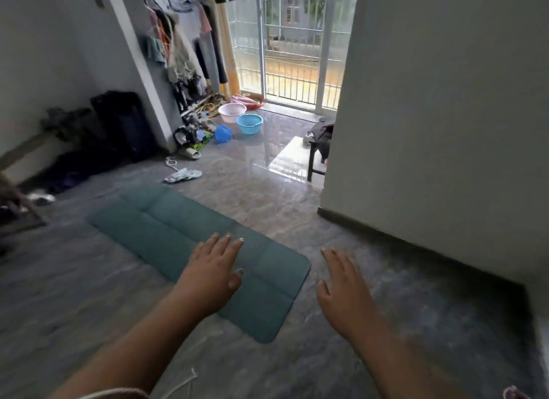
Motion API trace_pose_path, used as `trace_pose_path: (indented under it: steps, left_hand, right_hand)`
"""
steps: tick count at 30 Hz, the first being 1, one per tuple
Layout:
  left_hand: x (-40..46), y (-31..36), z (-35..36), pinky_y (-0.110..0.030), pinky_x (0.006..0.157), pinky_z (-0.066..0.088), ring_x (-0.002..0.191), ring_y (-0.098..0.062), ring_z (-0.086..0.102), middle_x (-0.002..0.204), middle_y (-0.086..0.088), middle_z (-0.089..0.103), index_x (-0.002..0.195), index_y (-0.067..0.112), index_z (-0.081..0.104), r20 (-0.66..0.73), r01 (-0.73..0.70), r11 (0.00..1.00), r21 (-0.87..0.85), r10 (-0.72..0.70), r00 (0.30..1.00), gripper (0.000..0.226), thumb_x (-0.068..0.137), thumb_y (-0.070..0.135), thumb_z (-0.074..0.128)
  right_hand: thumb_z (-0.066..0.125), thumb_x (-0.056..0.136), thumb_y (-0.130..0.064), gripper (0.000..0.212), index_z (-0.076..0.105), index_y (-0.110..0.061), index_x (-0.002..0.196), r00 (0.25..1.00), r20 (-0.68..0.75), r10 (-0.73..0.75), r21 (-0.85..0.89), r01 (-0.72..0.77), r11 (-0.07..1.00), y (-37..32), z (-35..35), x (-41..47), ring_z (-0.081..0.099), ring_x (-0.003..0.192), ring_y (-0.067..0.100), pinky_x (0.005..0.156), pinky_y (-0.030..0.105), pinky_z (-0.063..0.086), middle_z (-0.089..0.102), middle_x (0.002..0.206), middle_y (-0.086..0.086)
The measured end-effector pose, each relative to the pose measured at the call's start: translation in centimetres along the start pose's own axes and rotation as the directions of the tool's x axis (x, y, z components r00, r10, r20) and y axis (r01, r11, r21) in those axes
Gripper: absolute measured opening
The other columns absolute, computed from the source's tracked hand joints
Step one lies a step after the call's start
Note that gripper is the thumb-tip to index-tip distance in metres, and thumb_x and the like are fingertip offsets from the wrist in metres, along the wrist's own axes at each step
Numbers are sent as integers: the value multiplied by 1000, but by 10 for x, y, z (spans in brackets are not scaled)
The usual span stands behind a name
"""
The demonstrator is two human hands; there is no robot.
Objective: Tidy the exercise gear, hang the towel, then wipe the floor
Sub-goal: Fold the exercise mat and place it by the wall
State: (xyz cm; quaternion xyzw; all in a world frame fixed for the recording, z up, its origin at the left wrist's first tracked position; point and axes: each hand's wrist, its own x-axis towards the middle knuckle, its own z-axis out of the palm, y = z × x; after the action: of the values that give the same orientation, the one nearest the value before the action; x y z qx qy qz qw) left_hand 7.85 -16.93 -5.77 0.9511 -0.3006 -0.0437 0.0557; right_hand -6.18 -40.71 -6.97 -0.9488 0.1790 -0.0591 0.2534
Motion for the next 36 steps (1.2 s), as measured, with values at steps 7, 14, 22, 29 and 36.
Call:
trace_pose_path:
  steps: [7,14,22,29,36]
  left_hand:
    - [-87,-146,-14,-49,119,24,146,-33,27,156,-10,36,150,21,36,-57,232,972,-44,-234,970,71,85,47,43]
    - [-131,-330,-19,-49,117,25,146,-33,26,157,-9,33,151,21,31,-59,322,947,7,-321,945,78,81,52,20]
    - [-111,-520,-58,-45,121,15,150,-30,14,162,-7,21,155,23,20,-51,333,943,-20,-334,941,68,95,41,46]
    - [-21,-631,-49,-48,120,16,149,-30,15,162,-6,21,155,23,19,29,282,959,-10,-281,959,68,96,46,43]
    - [114,-741,-45,-47,120,17,150,-30,16,161,-8,24,155,21,22,30,291,957,-4,-291,956,68,94,47,38]
  right_hand:
    - [42,89,-32,64,35,-19,151,967,95,-235,-38,240,970,-139,63,22,31,142,26,119,41,23,36,155,7]
    - [51,96,-24,61,29,-17,153,925,177,-336,-20,345,938,-299,157,66,22,147,23,119,32,13,29,159,6]
    - [52,95,-24,61,30,-17,152,939,183,-290,30,289,957,-456,259,117,21,148,22,119,30,12,30,159,5]
    - [52,96,-25,62,29,-19,153,966,200,-165,-3,168,986,-489,312,216,19,149,22,120,33,15,29,160,4]
    - [51,97,-27,63,25,-21,154,960,251,-128,2,132,991,-527,382,369,16,150,22,120,34,14,25,161,2]
